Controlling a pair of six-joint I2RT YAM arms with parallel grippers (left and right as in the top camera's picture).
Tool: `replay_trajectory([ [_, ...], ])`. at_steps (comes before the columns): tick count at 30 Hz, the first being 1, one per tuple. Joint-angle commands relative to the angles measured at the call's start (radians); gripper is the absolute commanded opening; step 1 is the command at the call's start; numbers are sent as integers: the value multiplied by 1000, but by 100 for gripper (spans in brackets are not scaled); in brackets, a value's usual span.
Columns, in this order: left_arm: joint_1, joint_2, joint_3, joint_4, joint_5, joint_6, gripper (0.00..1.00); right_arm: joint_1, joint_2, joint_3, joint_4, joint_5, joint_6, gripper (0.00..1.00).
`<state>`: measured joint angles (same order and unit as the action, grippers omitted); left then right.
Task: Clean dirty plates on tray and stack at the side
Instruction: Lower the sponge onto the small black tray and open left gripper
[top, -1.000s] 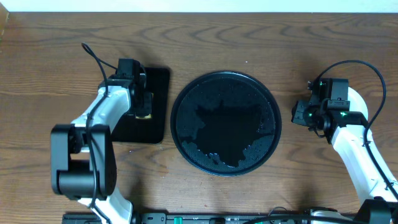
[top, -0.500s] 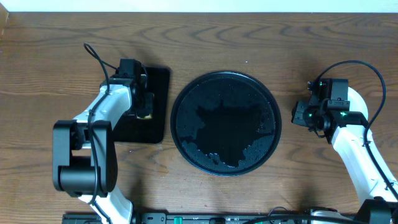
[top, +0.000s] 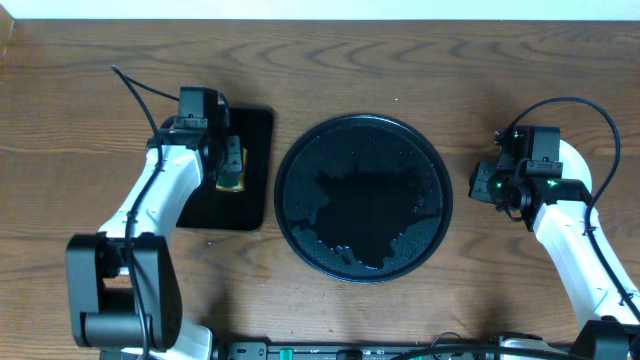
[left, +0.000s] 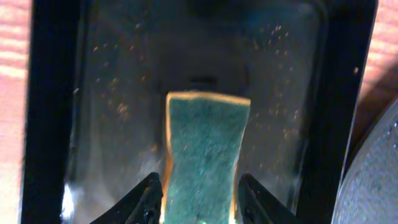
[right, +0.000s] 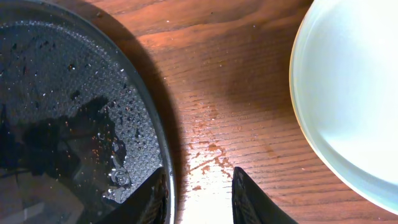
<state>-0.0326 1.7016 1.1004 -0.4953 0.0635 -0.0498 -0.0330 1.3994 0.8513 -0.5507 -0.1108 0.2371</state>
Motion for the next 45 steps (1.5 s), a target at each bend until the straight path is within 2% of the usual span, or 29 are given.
replay_trajectory([
  [1,3,51,-5,31,31,-9,42,8,-14,13,0,9,-10,31],
  [12,3,210,-5,71,30,-8,42,8,-14,13,-6,9,-10,31],
  [21,3,124,-2,67,31,-8,41,8,-14,13,-7,9,-10,31],
  [24,3,47,-2,63,31,-8,49,8,-14,13,-7,9,-10,32],
  [28,2,-68,-2,20,31,-9,65,8,-14,13,-7,10,-11,35],
  [31,2,-135,-2,-22,31,-9,72,7,-14,13,-4,9,-15,36],
  [33,2,-172,-2,-57,31,-10,75,8,-14,13,8,8,-33,42],
  [36,3,-203,-2,-121,30,-39,77,8,-14,13,20,-26,-74,57],
  [40,3,-210,-2,-266,31,-120,78,8,-14,13,-7,-109,-130,94],
  [41,3,-210,-2,-314,31,-142,79,8,-14,13,-23,-113,-130,99],
  [45,3,-211,-2,-475,26,-154,80,1,-14,13,-100,-115,-130,99],
])
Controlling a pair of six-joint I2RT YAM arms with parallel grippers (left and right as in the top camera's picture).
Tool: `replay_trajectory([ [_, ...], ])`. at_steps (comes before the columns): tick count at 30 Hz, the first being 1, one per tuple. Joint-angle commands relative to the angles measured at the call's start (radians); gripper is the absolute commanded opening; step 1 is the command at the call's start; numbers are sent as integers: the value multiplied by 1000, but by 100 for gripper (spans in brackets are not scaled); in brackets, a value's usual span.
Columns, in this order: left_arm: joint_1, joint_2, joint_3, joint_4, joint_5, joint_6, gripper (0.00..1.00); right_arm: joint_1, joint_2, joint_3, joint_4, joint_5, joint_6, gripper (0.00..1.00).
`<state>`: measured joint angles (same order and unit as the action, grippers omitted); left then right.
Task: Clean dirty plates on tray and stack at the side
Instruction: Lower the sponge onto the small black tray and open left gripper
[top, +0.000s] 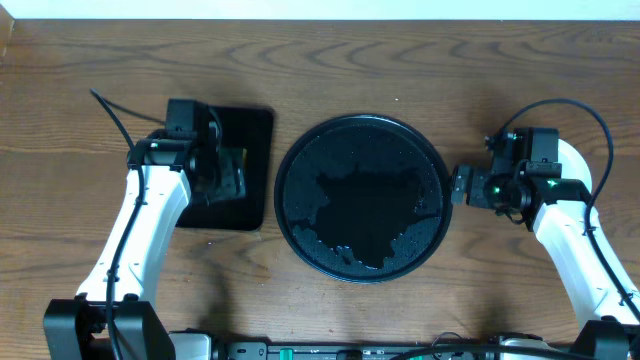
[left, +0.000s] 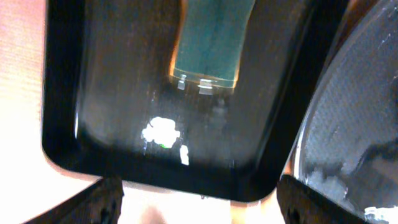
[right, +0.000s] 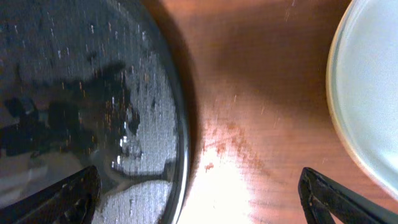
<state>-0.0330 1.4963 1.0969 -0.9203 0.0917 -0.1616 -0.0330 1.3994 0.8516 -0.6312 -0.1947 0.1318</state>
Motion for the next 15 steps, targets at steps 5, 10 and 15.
replay_trajectory([
  [5,1,-40,-5,-138,0,-18,80,1,-48,12,-90,-11,-24,99],
  [10,1,-193,-77,-102,3,-8,80,3,-172,8,-155,41,-26,99],
  [15,1,-458,-198,1,14,18,80,24,-369,-33,-138,42,-86,99],
])
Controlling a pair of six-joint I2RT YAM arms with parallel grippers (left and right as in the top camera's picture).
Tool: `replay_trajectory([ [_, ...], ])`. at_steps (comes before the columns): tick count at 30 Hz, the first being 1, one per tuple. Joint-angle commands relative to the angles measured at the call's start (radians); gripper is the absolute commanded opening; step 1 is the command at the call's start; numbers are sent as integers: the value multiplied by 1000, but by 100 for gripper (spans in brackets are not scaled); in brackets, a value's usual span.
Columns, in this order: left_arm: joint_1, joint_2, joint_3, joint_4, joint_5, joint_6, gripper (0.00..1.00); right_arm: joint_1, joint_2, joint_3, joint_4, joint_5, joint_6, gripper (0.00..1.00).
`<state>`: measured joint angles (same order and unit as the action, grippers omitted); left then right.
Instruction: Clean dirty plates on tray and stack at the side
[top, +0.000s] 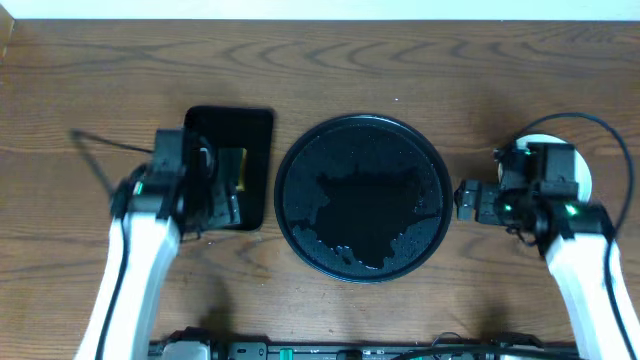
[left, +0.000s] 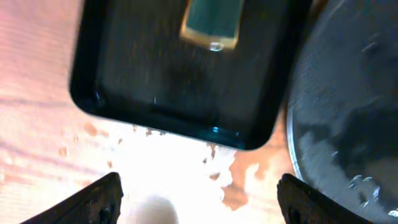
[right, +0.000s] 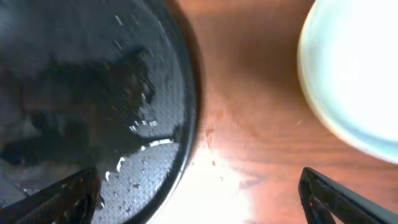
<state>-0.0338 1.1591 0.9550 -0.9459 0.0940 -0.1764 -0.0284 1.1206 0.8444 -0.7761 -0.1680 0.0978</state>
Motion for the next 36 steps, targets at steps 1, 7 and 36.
replay_trajectory([
  [1,2,-185,-85,53,31,55,80,23,-132,-38,12,24,-55,99],
  [7,2,-531,-211,147,55,74,81,25,-342,-94,13,60,-40,99],
  [36,2,-676,-213,140,55,74,81,25,-401,-98,-37,63,-40,99],
])
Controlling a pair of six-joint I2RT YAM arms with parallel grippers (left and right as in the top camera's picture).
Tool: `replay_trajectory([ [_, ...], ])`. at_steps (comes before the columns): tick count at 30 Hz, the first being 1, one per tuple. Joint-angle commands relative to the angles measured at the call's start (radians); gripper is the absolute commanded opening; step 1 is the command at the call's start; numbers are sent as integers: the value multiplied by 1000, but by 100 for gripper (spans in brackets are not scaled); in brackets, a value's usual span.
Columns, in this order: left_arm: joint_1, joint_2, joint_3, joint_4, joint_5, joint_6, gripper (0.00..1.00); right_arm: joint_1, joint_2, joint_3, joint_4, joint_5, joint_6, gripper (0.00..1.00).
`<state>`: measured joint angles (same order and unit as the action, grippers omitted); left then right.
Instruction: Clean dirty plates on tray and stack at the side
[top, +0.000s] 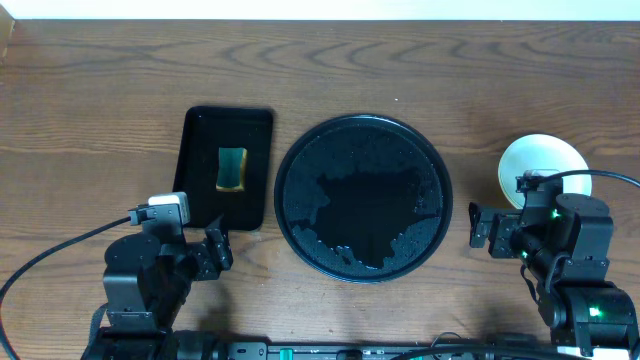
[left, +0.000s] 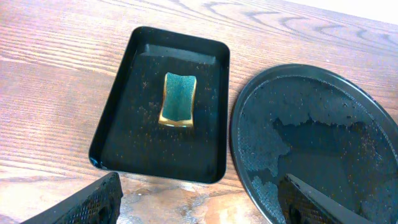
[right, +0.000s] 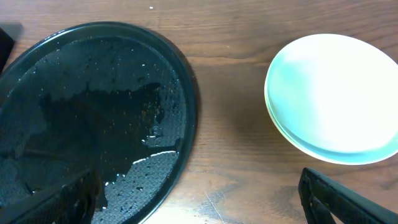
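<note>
The round black tray (top: 363, 198) holds only water film and crumbs; no plate lies on it. White plates (top: 543, 165) sit stacked to its right, also in the right wrist view as the stack (right: 333, 96). The green-and-yellow sponge (left: 178, 106) lies loose in the small black rectangular tray (top: 250, 135). My left gripper (top: 214, 252) hangs open and empty near the table's front, short of that small tray. My right gripper (top: 482, 228) is open and empty too, in front of the gap between the round tray and the plates.
Bare wooden table (top: 330, 60) surrounds the trays. The round tray's rim (left: 233, 134) sits close beside the small tray's right wall. A wet patch (left: 186, 202) marks the wood in front of the small tray.
Both arms have drawn back toward the table's front edge and now sit higher, so each wrist view takes in far more. Both grippers stay wide open. The sponge and plates have not moved.
At first my left gripper pinched the sponge inside the small tray, and my right gripper stood narrowly open between the round tray and the plates. Later both were wide open, the sponge left lying in the tray. Both arms then stood further back each time.
</note>
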<state>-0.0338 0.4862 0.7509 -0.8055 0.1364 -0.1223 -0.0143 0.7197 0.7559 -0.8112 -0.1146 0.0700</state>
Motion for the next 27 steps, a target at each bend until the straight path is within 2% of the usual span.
replay_trajectory([
  [1,2,-3,-9,-1,13,20,81,11,0,-9,-2,10,-12,99],
  [9,2,-3,-9,-1,13,20,81,14,-40,-23,-3,10,-13,99],
  [13,2,-3,-9,-1,13,20,81,14,-134,-71,30,52,-69,99],
  [27,2,-3,-9,-1,13,20,81,66,-678,-502,512,35,-75,99],
])
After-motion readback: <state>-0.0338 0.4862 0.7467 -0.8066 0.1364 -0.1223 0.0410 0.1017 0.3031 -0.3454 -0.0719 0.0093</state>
